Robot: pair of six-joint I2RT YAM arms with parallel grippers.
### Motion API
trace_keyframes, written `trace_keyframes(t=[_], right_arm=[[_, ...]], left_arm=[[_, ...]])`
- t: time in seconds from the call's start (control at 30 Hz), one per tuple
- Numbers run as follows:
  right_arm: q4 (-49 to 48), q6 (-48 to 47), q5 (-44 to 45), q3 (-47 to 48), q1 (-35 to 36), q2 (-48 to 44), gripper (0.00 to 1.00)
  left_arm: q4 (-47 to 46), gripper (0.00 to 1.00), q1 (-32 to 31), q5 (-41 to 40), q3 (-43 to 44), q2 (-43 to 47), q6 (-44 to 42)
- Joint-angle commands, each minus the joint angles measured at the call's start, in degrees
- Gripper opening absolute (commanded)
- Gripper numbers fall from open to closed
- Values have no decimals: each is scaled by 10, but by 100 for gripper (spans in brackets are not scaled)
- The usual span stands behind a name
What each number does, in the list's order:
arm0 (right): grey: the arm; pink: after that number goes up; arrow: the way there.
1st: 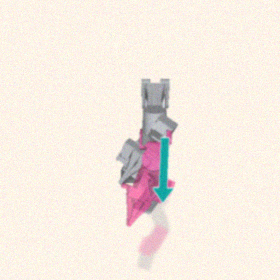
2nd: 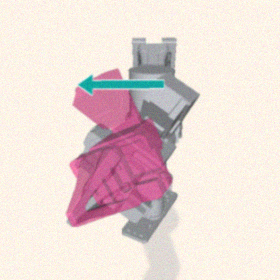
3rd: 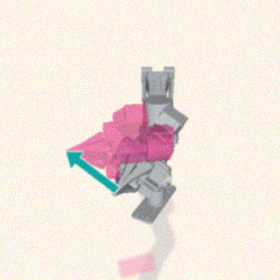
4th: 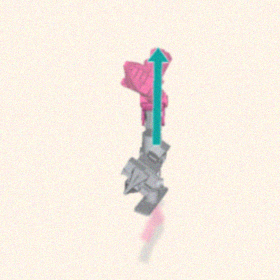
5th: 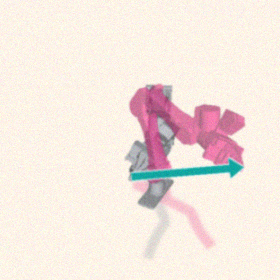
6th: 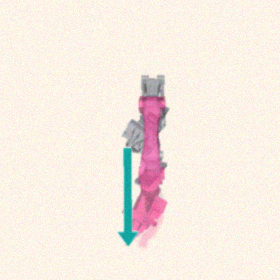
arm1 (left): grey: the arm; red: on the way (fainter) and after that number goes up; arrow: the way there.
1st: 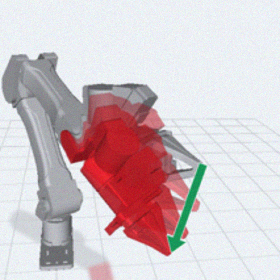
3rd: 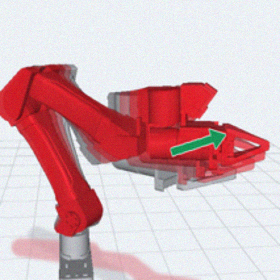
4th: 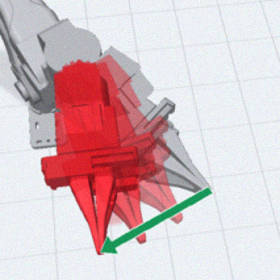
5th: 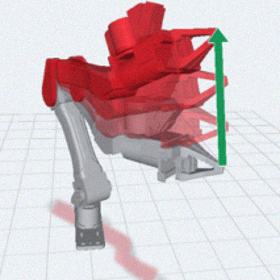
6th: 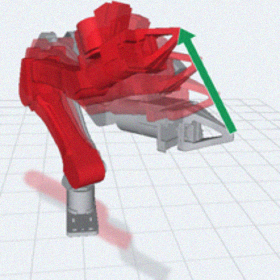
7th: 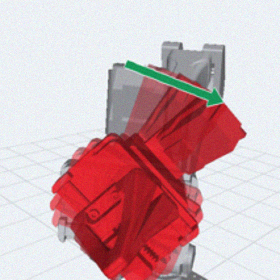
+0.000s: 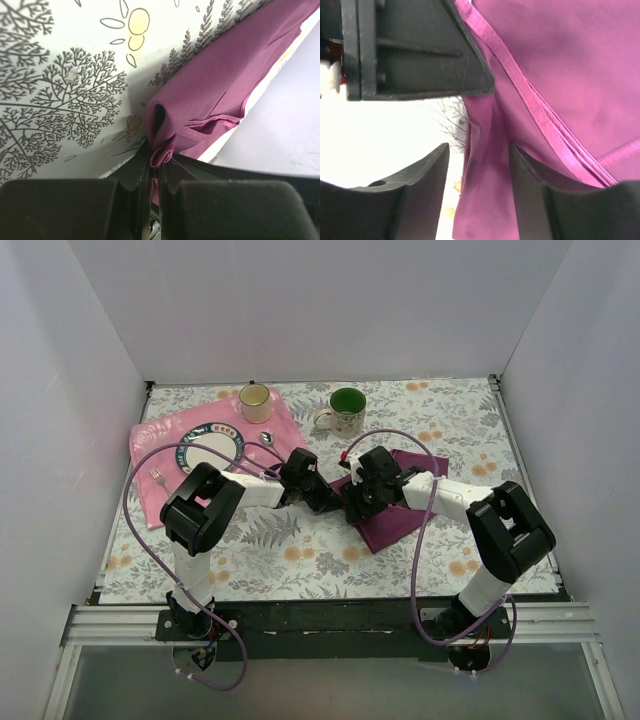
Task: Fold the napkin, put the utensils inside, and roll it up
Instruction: Roll the napkin with the utensil
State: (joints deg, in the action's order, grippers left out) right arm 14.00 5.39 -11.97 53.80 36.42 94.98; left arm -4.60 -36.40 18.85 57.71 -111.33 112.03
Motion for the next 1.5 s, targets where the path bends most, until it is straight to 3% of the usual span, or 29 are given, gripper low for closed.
trace_keyframes(t=[0.0, 0.13, 0.27, 0.7, 1.07, 1.23, 1.4, 1.47], right_arm=[[34, -20, 151, 9, 47, -40, 61], [18, -7, 256, -15, 103, -49, 65], [-19, 2, 306, -39, 135, -48, 65], [-88, 18, 461, -75, 212, 0, 55], [-111, 19, 470, -85, 214, 36, 24], [-102, 16, 427, -75, 211, 34, 4], [-107, 42, 310, -83, 179, 22, 1], [-112, 47, 265, -90, 163, 15, 1]], left_arm=[[65, 0, -1, -4, 20, -8, -16], [83, 0, -2, 2, 28, -4, -11], [88, 0, -1, 14, 30, 1, -3], [88, 0, 9, 51, 31, 12, 23], [82, 0, 18, 74, 23, 23, 19], [92, 0, 26, 73, 27, 21, -15], [95, 34, 31, 60, 40, 16, -64], [99, 40, 32, 54, 45, 20, -87]])
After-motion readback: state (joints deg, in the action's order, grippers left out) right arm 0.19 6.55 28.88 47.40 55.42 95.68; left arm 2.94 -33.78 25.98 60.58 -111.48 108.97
